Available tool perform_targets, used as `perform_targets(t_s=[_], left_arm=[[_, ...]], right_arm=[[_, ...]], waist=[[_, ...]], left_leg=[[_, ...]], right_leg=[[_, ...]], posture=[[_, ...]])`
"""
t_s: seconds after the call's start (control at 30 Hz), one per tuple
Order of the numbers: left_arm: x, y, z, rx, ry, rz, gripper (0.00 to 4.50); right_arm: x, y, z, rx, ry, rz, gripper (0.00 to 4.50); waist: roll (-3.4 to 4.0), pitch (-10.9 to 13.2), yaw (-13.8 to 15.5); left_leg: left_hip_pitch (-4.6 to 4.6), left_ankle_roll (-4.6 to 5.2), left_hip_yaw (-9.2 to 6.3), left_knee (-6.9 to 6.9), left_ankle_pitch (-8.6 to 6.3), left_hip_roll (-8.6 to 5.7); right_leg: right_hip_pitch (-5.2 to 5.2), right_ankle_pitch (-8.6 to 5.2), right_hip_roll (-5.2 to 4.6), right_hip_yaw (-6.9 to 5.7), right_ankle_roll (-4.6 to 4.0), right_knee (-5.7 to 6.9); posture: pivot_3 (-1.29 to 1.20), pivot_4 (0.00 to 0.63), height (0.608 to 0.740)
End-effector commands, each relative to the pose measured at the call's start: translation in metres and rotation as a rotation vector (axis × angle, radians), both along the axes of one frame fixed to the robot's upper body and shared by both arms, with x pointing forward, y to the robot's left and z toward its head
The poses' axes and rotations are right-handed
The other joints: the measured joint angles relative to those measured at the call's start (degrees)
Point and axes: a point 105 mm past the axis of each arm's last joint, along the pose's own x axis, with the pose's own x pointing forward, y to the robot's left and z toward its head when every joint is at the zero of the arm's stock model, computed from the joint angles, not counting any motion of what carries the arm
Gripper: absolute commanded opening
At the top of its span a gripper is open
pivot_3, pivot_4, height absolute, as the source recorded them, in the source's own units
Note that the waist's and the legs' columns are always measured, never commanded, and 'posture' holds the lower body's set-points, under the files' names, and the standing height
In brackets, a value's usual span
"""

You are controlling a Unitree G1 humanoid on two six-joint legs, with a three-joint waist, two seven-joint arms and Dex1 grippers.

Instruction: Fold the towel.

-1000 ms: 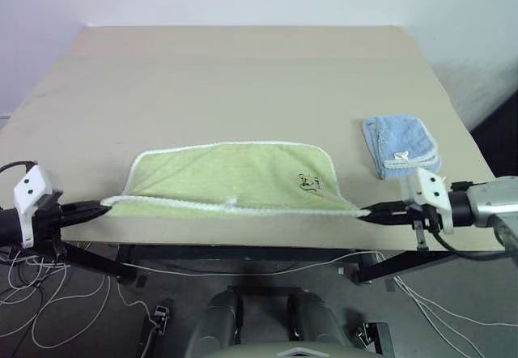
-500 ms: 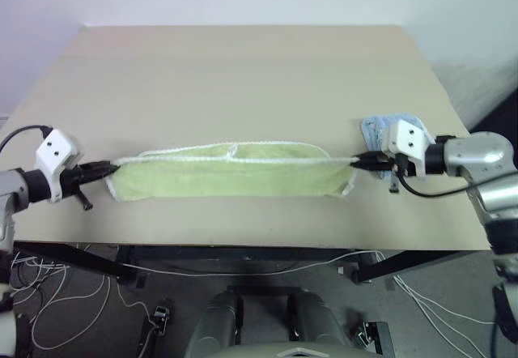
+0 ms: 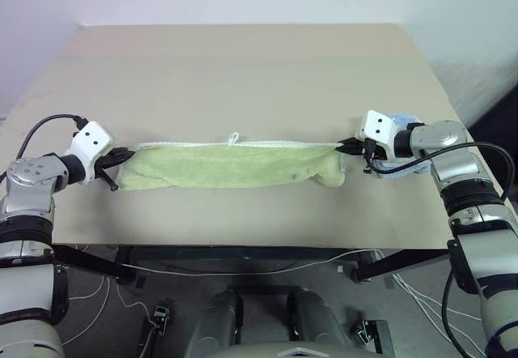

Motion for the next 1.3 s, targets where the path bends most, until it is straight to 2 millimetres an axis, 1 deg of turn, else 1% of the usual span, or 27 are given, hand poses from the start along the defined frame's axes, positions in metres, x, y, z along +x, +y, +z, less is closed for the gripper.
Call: perform_targets(t_s=[0.03, 0.07, 0.13, 0.2, 0.23, 0.27, 0.3, 0.43, 0.47, 0.53, 0.57, 0.63, 0.7, 0.77, 0.83, 0.93, 1.0, 1.1, 1.13, 1.23, 1.3], left_arm=[[0.001, 0.004, 0.008, -0.01, -0.016, 0.005, 0.47], [0.0, 0.004, 0.008, -0.019, -0.014, 0.004, 0.63], [-0.001, 0.005, 0.009, -0.028, -0.016, 0.004, 1.23], [-0.001, 0.007, 0.011, -0.029, -0.019, 0.006, 1.87], [-0.002, 0.008, 0.012, -0.026, -0.027, 0.014, 2.27], [-0.001, 0.01, 0.014, -0.022, -0.034, 0.023, 2.55], [-0.001, 0.013, 0.015, -0.022, -0.042, 0.034, 2.94], [0.001, 0.022, 0.02, -0.018, -0.079, 0.102, 4.33], [0.0, 0.023, 0.025, -0.042, -0.093, 0.098, 4.5], [-0.004, 0.028, 0.037, -0.09, -0.147, 0.108, 4.5], [-0.006, 0.031, 0.044, -0.111, -0.175, 0.122, 4.5], [-0.01, 0.036, 0.053, -0.129, -0.218, 0.139, 4.5], [-0.015, 0.037, 0.06, -0.137, -0.247, 0.137, 4.5], [-0.021, 0.031, 0.065, -0.153, -0.26, 0.094, 4.5], [-0.027, 0.015, 0.065, -0.154, -0.249, 0.009, 4.5], [-0.036, -0.01, 0.057, -0.155, -0.197, -0.113, 4.5], [-0.039, -0.024, 0.053, -0.159, -0.168, -0.173, 4.5], [-0.04, -0.037, 0.049, -0.159, -0.139, -0.228, 4.5], [-0.041, -0.045, 0.048, -0.165, -0.128, -0.259, 4.5], [-0.044, -0.063, 0.045, -0.177, -0.095, -0.341, 4.5], [-0.046, -0.073, 0.043, -0.184, -0.081, -0.377, 4.5]], right_arm=[[0.005, 0.0, 0.013, 0.024, -0.046, -0.004, 0.47], [0.005, -0.001, 0.013, 0.032, -0.044, -0.012, 0.63], [0.006, -0.003, 0.014, 0.041, -0.058, -0.028, 1.22], [0.007, -0.006, 0.017, 0.047, -0.075, -0.044, 1.87], [0.007, -0.009, 0.019, 0.052, -0.087, -0.054, 2.28], [0.008, -0.011, 0.021, 0.057, -0.096, -0.062, 2.55], [0.008, -0.012, 0.024, 0.061, -0.107, -0.069, 2.96], [0.008, -0.02, 0.036, 0.061, -0.179, -0.094, 4.33], [0.008, -0.023, 0.045, 0.06, -0.23, -0.109, 4.49], [0.001, -0.03, 0.062, 0.097, -0.292, -0.132, 4.49], [-0.006, -0.033, 0.071, 0.144, -0.303, -0.143, 4.49], [-0.018, -0.034, 0.084, 0.288, -0.271, -0.179, 4.49], [-0.035, -0.032, 0.086, 0.434, -0.18, -0.223, 4.49], [-0.054, -0.023, 0.079, 0.565, -0.055, -0.255, 4.49], [-0.069, -0.014, 0.07, 0.738, 0.118, -0.316, 4.49], [-0.088, 0.002, 0.05, 0.948, 0.384, -0.392, 4.49], [-0.095, 0.011, 0.036, 1.061, 0.509, -0.454, 4.49], [-0.1, 0.022, 0.024, 1.17, 0.609, -0.52, 4.49], [-0.103, 0.027, 0.02, 1.212, 0.649, -0.535, 4.49], [-0.111, 0.039, 0.015, 1.335, 0.764, -0.578, 4.49], [-0.116, 0.045, 0.009, 1.381, 0.842, -0.638, 4.49]], waist=[[0.0, 0.0, 0.0], [0.0, 0.0, 0.0], [0.0, 0.0, 0.0], [0.0, 0.0, 0.0], [0.0, 0.0, 0.0], [0.0, 0.0, 0.0], [0.0, 0.0, 0.0], [0.0, 0.0, 0.0], [0.0, 0.0, 0.0], [0.0, 0.0, 0.1], [0.0, 0.0, 0.1], [-0.01, 0.0, 0.2], [-0.01, 0.0, 0.2], [-0.01, 0.0, 0.3], [-0.03, 0.0, 0.2], [-0.05, 0.0, 0.3], [-0.05, 0.0, 0.3], [-0.04, 0.0, 0.3], [-0.04, -0.1, 0.4], [-0.05, -0.1, 0.4], [-0.04, -0.1, 0.2]], left_leg=[[0.0, 0.0, 0.0, 0.0, 0.0, 0.0], [0.0, 0.0, 0.0, 0.0, 0.0, 0.0], [0.0, 0.0, 0.0, 0.0, 0.0, 0.0], [0.0, 0.0, -0.01, 0.0, 0.0, 0.0], [0.0, 0.0, -0.01, 0.0, 0.0, 0.0], [0.0, 0.0, -0.01, 0.0, 0.0, 0.0], [0.0, 0.0, -0.01, 0.0, 0.0, 0.0], [0.0, 0.0, -0.01, 0.0, 0.0, 0.0], [0.0, 0.0, -0.01, 0.0, 0.0, 0.0], [-0.01, 0.0, 0.0, 0.0, 0.0, 0.0], [-0.04, 0.0, -0.02, 0.0, 0.0, 0.0], [-0.04, 0.0, -0.03, 0.0, 0.0, 0.01], [-0.05, 0.0, -0.06, 0.0, 0.0, 0.03], [-0.05, 0.01, -0.09, 0.0, 0.0, 0.03], [-0.04, 0.01, -0.1, 0.01, -0.01, 0.05], [-0.02, 0.01, -0.11, -0.01, -0.01, 0.07], [-0.01, 0.01, -0.14, -0.02, -0.01, 0.08], [-0.01, 0.01, -0.11, -0.05, -0.01, 0.05], [-0.01, 0.01, -0.1, -0.06, -0.01, 0.04], [-0.02, 0.02, -0.1, -0.07, -0.01, 0.04], [-0.01, 0.02, -0.09, -0.07, -0.01, 0.04]], right_leg=[[0.0, 0.0, 0.0, 0.0, 0.0, 0.0], [0.0, 0.0, 0.0, 0.0, 0.0, 0.0], [0.0, 0.0, 0.01, 0.0, 0.0, 0.0], [0.0, 0.0, 0.01, 0.0, 0.0, 0.0], [0.0, 0.0, 0.0, 0.0, 0.0, 0.0], [0.0, 0.0, 0.0, 0.0, 0.0, 0.0], [0.0, 0.0, 0.0, 0.0, 0.0, 0.0], [0.0, 0.0, 0.0, 0.0, 0.0, 0.0], [0.0, 0.0, -0.01, 0.0, 0.0, 0.01], [-0.02, 0.0, -0.01, 0.01, 0.0, 0.01], [-0.03, 0.0, -0.02, 0.0, 0.0, 0.0], [-0.02, 0.0, -0.04, 0.0, 0.0, -0.01], [0.0, 0.0, -0.06, 0.01, 0.0, -0.01], [0.0, 0.0, -0.13, 0.01, 0.0, 0.0], [0.03, 0.0, -0.14, 0.02, 0.0, -0.01], [0.05, 0.0, -0.16, 0.04, -0.01, -0.01], [0.08, 0.0, -0.18, 0.08, -0.02, -0.03], [0.07, 0.0, -0.21, 0.08, -0.02, -0.05], [0.06, 0.0, -0.21, 0.08, -0.02, -0.05], [0.07, 0.0, -0.21, 0.04, -0.02, -0.07], [0.08, 0.0, -0.21, 0.04, -0.01, -0.07]], posture=[[0.0, 0.15, 0.74], [0.0, 0.15, 0.74], [0.0, 0.15, 0.74], [0.0, 0.15, 0.74], [0.0, 0.15, 0.74], [0.0, 0.15, 0.74], [0.0, 0.15, 0.74], [0.0, 0.15, 0.74], [0.0, 0.15, 0.74], [0.0, 0.15, 0.74], [0.0, 0.15, 0.74], [0.0, 0.15, 0.74], [0.0, 0.15, 0.74], [0.0, 0.15, 0.74], [0.0, 0.15, 0.74], [0.0, 0.15, 0.74], [0.0, 0.15, 0.74], [0.0, 0.15, 0.74], [0.0, 0.15, 0.74], [0.0, 0.15, 0.74], [0.0, 0.15, 0.74]])
